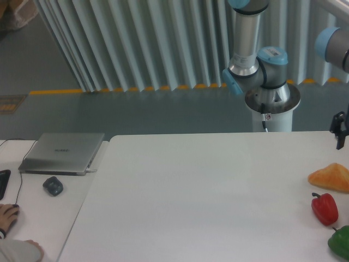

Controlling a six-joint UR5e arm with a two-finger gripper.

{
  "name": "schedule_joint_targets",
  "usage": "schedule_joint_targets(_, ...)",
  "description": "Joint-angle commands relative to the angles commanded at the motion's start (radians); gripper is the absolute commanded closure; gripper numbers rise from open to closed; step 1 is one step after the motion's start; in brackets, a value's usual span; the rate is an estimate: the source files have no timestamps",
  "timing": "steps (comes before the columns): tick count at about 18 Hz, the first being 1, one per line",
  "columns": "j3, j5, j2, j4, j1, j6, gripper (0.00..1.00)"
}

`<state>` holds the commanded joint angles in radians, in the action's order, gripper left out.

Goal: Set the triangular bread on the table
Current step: 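Lift the open gripper up away from the bread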

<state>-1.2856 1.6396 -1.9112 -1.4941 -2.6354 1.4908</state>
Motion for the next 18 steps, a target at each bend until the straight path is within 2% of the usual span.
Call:
schedule_joint_targets(3,0.0,0.003,-0.019,0.009,0.003,0.043,0.0)
schedule_joint_targets(5,-0.012,0.002,-0.052,0.06,0.005,0.1,0.0)
schedule_joint_targets(9,-0.021,-0.046,-0.088,0.141,0.032,0.103,0.0)
schedule_joint_targets(18,-0.023,-0.07,-0.085,0.143,0.028,0.103,0.0)
